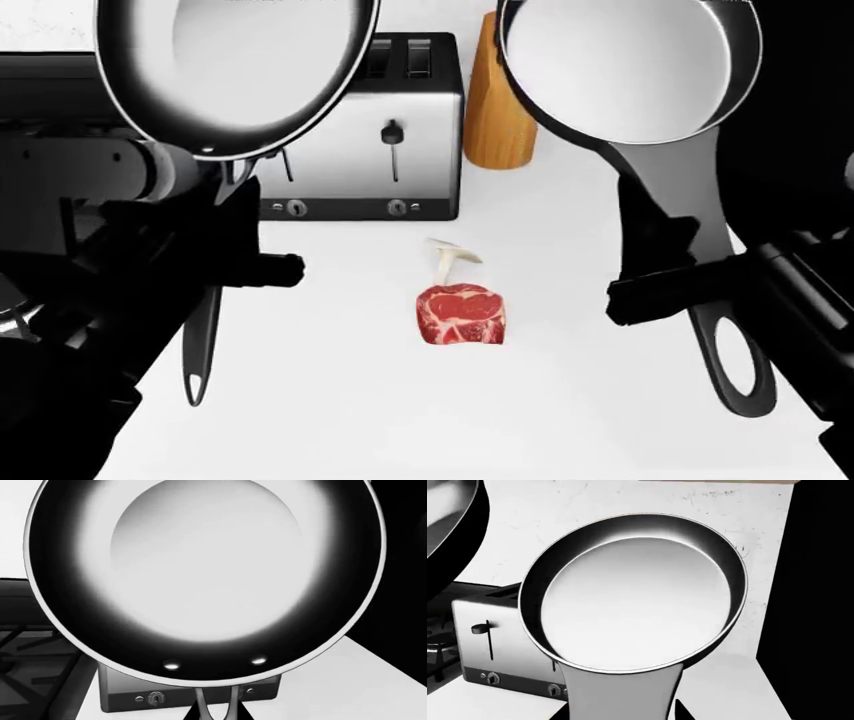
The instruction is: Place both pans onto different burners. Then place the mushroom and the steak on different pans.
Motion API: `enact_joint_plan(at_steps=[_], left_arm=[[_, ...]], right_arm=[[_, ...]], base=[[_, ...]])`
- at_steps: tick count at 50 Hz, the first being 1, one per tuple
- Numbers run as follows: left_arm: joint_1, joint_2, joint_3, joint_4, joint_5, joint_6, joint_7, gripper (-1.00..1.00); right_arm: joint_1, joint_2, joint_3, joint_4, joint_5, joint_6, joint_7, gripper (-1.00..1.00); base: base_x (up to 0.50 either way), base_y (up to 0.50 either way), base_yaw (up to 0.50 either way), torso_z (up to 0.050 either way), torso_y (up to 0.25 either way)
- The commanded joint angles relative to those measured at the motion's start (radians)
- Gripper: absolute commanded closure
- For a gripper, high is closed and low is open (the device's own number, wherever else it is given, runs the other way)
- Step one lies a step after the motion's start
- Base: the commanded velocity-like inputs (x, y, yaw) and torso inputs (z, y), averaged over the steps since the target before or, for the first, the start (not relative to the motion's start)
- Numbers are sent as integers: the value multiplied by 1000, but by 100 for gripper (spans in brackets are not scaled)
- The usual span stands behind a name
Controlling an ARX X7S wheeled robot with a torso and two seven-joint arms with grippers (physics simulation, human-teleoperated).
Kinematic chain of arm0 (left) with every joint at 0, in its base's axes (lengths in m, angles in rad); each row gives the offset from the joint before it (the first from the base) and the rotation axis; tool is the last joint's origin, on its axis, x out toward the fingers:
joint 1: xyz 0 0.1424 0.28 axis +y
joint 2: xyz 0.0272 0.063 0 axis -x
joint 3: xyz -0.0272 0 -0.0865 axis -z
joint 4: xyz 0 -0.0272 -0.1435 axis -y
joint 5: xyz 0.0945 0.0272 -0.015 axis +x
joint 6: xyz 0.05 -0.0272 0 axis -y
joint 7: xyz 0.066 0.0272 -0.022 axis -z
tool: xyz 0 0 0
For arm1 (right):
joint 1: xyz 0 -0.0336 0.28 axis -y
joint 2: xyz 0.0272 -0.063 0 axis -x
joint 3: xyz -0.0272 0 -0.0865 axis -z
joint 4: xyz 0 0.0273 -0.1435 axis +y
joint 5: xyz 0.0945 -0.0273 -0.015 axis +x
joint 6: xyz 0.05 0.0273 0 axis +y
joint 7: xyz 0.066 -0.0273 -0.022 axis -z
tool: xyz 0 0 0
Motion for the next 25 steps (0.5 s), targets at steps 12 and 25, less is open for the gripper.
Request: enact_joint_plan(at_steps=[12, 25], left_arm=[[2, -5, -34, -4, 25, 27, 10, 100], [2, -3, -30, -8, 32, 29, 14, 100]], right_arm=[[-9, -1, 85, -4, -1, -48, -7, 100], [-8, 2, 81, -3, -5, -47, -8, 100]], base=[[0, 0, 0, 2, 3], [0, 434, 0, 1, 2]])
